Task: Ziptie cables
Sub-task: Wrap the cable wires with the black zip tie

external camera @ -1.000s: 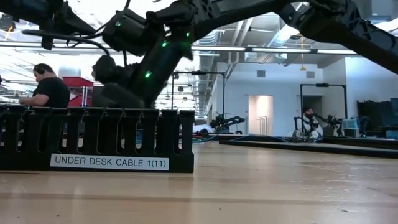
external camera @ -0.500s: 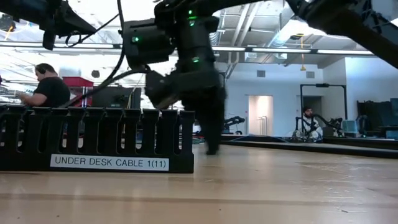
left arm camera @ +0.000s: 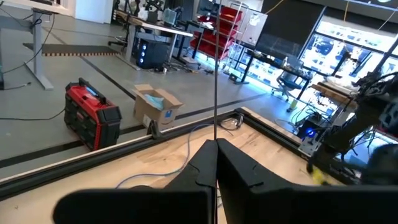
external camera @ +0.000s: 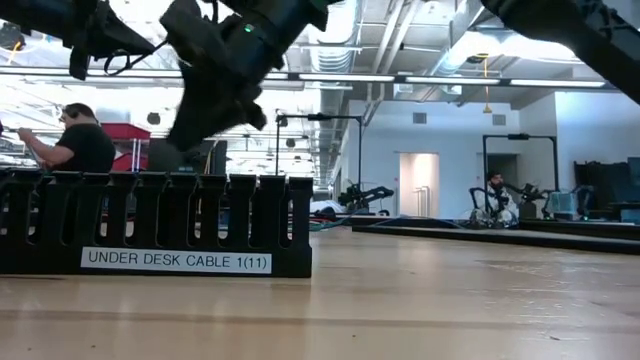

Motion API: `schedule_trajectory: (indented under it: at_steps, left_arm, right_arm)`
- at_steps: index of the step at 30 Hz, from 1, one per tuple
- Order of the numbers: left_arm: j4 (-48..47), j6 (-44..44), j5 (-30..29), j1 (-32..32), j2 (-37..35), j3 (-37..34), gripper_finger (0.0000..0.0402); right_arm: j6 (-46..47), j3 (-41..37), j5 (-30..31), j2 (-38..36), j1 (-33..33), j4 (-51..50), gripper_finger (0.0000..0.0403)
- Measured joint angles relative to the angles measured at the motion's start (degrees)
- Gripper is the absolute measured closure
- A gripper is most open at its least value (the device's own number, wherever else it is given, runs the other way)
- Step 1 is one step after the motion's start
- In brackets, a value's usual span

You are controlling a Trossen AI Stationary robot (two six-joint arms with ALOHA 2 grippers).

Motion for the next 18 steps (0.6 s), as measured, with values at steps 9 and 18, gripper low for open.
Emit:
schedule_trajectory:
  at_steps: [9,18]
  left_arm:
    - [-0.5,0.2,-1.1,0.0,0.0,0.0,0.0402]
    - [-1.5,-0.5,-1.5,0.0,0.0,-0.2,0.0402]
  right_arm:
    - [1.6,0.1,-4.0,4.0,-3.2,10.4,0.0348]
    - [1.7,0.2,-5.8,6.9,-2.6,13.3,0.0349]
